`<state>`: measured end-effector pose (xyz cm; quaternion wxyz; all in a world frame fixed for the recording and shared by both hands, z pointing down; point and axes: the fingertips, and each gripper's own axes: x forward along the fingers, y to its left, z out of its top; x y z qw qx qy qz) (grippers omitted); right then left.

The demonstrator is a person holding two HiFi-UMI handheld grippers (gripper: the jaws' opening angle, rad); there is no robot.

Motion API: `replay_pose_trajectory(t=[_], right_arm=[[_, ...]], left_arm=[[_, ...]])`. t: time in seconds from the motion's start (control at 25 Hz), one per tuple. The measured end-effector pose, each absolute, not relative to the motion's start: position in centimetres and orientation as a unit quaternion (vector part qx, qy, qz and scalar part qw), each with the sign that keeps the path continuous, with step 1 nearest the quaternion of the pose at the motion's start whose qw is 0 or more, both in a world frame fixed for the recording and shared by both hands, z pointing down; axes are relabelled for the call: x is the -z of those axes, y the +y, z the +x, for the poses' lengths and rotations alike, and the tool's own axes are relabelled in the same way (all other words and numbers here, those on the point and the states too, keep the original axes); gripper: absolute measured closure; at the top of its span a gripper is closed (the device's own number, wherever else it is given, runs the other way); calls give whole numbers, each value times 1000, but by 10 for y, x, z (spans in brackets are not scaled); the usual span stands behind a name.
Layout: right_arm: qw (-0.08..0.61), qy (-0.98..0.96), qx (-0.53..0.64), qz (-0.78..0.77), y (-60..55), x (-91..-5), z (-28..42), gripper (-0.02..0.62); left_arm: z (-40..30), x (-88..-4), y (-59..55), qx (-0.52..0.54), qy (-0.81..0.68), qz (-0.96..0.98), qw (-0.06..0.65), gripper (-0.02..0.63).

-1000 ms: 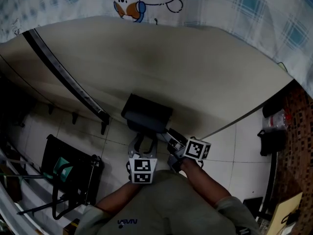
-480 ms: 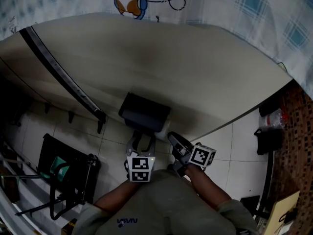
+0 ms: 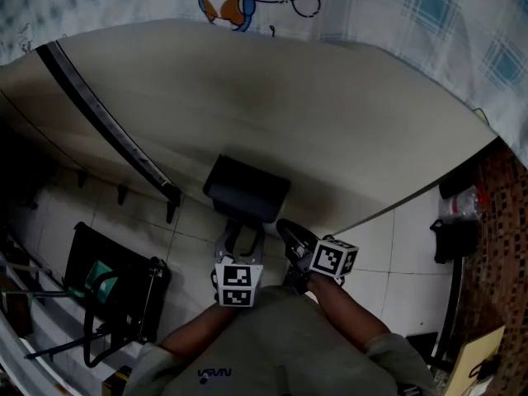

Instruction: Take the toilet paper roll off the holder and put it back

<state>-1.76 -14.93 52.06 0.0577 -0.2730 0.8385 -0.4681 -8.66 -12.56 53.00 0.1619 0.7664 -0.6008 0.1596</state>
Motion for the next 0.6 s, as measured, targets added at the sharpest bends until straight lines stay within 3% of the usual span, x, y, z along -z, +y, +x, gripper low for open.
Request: replay_pose_trajectory(t=[0.6], right_arm=[[28,857,441,-263,-160,-521,-50,600]], left_arm=[[-87,-530,-124,-162,-588,776,159,397]])
